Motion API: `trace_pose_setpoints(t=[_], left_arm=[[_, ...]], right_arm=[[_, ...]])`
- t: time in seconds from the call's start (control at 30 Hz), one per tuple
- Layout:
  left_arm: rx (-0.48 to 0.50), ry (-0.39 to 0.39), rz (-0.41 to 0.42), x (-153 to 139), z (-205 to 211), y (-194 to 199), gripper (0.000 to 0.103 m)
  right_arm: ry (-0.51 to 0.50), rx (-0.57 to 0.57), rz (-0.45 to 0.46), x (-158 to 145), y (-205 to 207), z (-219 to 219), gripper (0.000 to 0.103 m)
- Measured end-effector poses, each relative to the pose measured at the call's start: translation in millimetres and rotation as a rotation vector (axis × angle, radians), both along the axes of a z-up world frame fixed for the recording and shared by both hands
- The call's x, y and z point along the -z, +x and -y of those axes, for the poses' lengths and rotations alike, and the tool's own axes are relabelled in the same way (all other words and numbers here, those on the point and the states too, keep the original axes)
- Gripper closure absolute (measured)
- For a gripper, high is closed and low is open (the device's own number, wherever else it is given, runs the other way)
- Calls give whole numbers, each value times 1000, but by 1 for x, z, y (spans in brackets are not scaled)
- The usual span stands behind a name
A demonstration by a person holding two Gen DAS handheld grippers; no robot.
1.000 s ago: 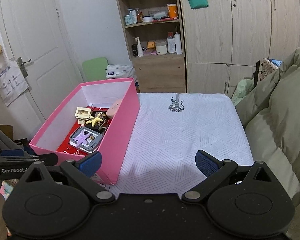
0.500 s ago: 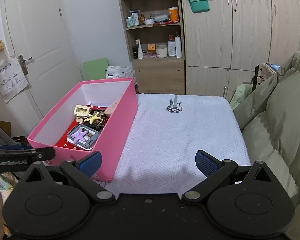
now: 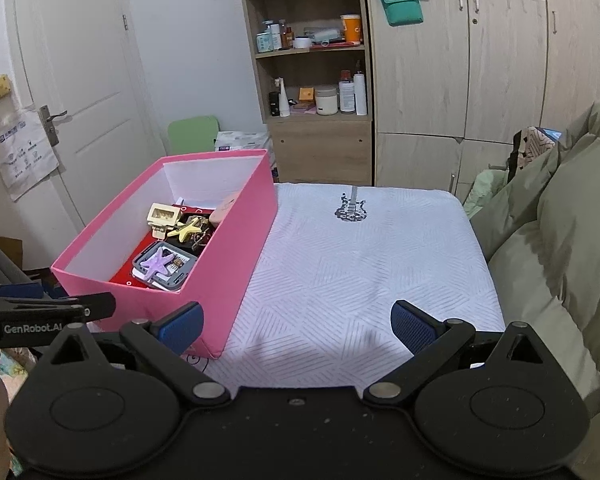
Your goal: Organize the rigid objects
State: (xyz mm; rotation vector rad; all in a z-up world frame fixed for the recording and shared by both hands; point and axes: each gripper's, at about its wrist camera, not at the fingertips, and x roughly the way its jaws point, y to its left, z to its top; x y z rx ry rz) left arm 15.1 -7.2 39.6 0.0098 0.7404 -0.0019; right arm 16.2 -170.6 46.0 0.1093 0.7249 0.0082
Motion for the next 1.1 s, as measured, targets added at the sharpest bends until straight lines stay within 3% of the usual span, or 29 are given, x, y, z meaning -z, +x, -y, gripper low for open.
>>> trace_pose_setpoints(t=[0.53,1.1], left_arm=[[24,54,10,4,5,-3,0],[34,33,12,3,5,-3,0]], right_arm=[[-60,-3,10,6,-5,-2,1],[-50,32,16,6,-9,4,1]])
